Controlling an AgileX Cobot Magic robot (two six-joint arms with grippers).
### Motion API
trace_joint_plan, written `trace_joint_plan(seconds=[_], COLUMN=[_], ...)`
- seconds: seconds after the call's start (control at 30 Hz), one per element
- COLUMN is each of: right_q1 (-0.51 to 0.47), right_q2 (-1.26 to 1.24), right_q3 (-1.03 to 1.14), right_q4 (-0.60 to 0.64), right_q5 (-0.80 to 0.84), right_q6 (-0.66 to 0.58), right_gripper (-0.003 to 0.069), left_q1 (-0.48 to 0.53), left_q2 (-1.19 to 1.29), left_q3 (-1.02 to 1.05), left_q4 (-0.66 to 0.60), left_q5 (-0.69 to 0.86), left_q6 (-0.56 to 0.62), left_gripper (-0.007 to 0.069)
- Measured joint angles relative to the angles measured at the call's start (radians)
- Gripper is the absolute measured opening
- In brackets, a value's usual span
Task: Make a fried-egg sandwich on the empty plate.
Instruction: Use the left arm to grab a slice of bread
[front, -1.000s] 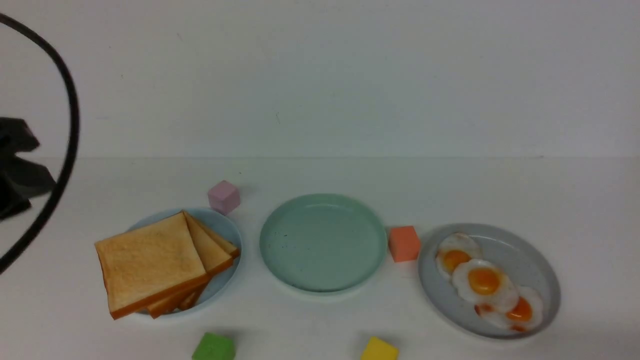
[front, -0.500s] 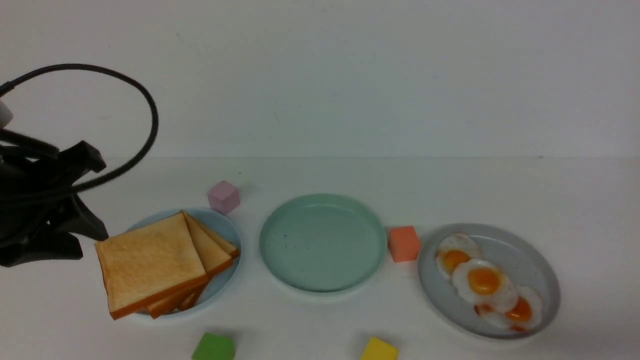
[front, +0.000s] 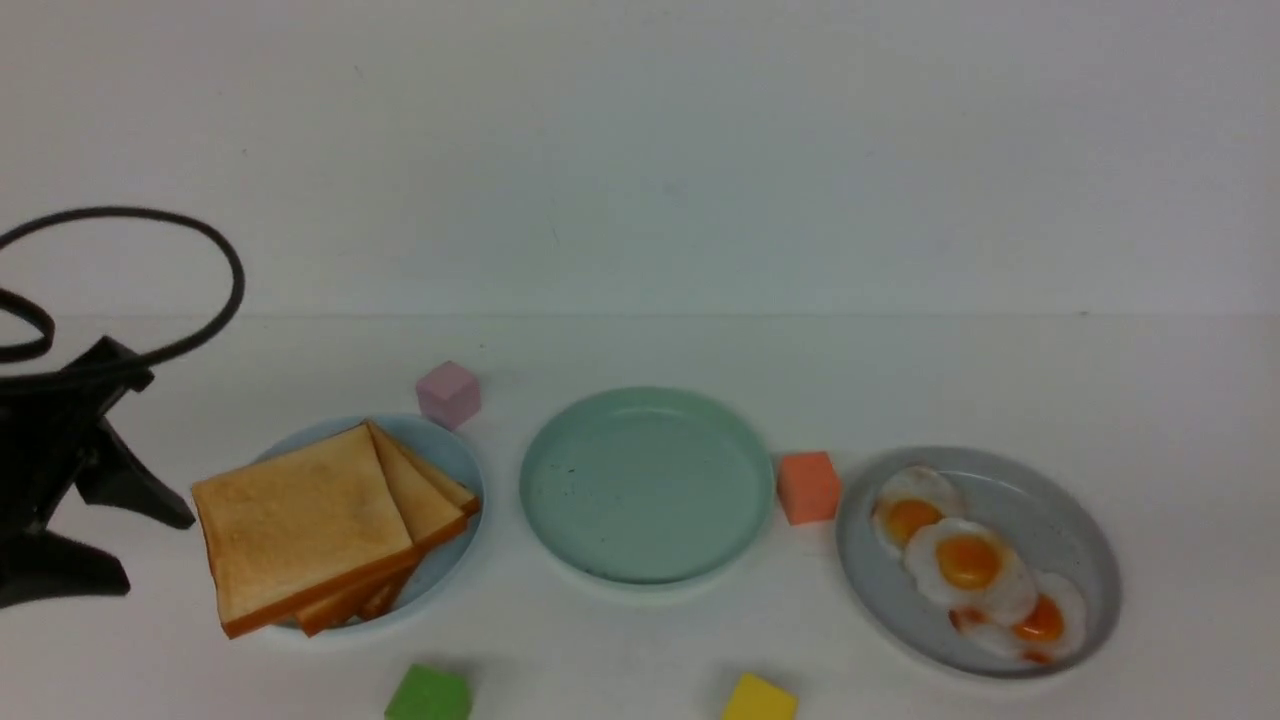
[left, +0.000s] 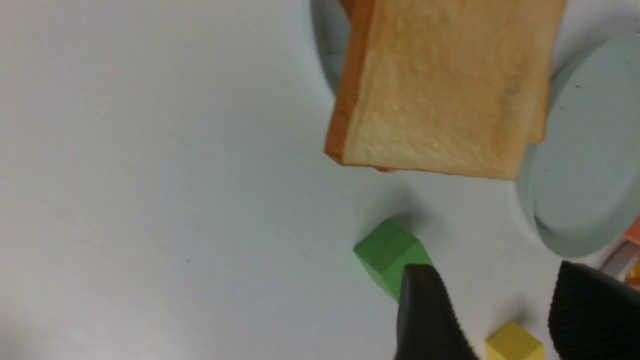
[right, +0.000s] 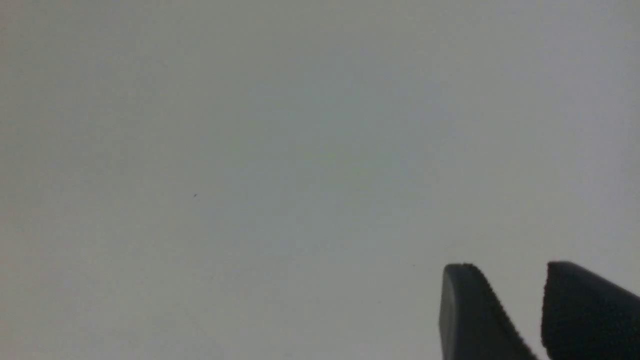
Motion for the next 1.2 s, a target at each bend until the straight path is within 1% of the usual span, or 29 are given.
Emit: trace_joint_plan(seconds=[0.03,0.07,0.1,0.13,0.2,0.23,0.37,0.43,0.47,0.5,0.57,0.67,0.8,0.9,1.0,1.1,1.13,1.2], right_q1=[0.000,0.000,0.002,0.003,0.029,0.043,0.090,0.118,0.124,0.134,0.144,0.150,0.150,0.150,0.150,0.150,0.150,0.150], right_q2=[0.080,0.080,0.161,0.170,0.241,0.250,0.251,0.251,0.251,0.251,0.251,0.251,0.251,0.251,0.251,0.251,0.251,0.251], right_q3=[-0.140,-0.154,-0.251,-0.269,-0.318,-0.318,-0.300,-0.294,-0.293,-0.292,-0.291,-0.290,-0.290,-0.290,-0.290,-0.290,-0.290,-0.290], right_q4=[-0.002,-0.002,-0.003,-0.003,-0.003,-0.003,-0.003,-0.003,0.000,0.001,0.006,0.017,0.036,0.046,0.047,0.047,0.047,0.046], right_q5=[0.158,0.158,0.301,0.314,0.392,0.395,0.384,0.398,0.404,0.412,0.423,0.430,0.431,0.431,0.431,0.431,0.431,0.431], right_q6=[0.000,0.000,0.000,0.000,-0.002,-0.002,-0.003,-0.003,-0.003,-0.003,-0.004,-0.004,-0.004,-0.004,-0.004,-0.004,-0.004,-0.004], right_gripper=[0.0242,0.0242,0.0242,0.0242,0.0242,0.0242,0.0242,0.0242,0.0242,0.0242,0.0242,0.0242,0.0242,0.0242,0.0242,0.0242,0.0242,0.0242], left_q1=[0.000,0.000,0.000,0.000,0.000,0.000,0.000,0.000,0.000,0.000,0.000,0.000,0.000,0.000,0.000,0.000,0.000,0.000], left_q2=[0.000,0.000,0.000,0.000,0.012,0.021,0.075,0.111,0.119,0.134,0.157,0.187,0.206,0.222,0.253,0.279,0.280,0.284], left_q3=[0.035,0.035,0.067,0.071,0.126,0.144,0.196,0.203,0.203,0.203,0.203,0.203,0.203,0.203,0.203,0.203,0.203,0.203], left_q4=[0.010,0.010,0.012,0.012,-0.004,-0.017,-0.126,-0.240,-0.275,-0.312,-0.353,-0.353,-0.324,-0.328,-0.361,-0.404,-0.407,-0.436], left_q5=[-0.057,-0.063,-0.113,-0.119,-0.203,-0.226,-0.314,-0.351,-0.359,-0.368,-0.377,-0.393,-0.402,-0.417,-0.435,-0.438,-0.439,-0.443], left_q6=[-0.002,-0.002,-0.002,-0.002,0.001,0.009,0.131,0.284,0.324,0.397,0.466,0.496,0.495,0.493,0.493,0.529,0.533,0.575], left_gripper=[0.0423,0.0427,0.0458,0.0458,0.0474,0.0475,0.0479,0.0479,0.0479,0.0479,0.0479,0.0479,0.0479,0.0479,0.0456,0.0385,0.0378,0.0279])
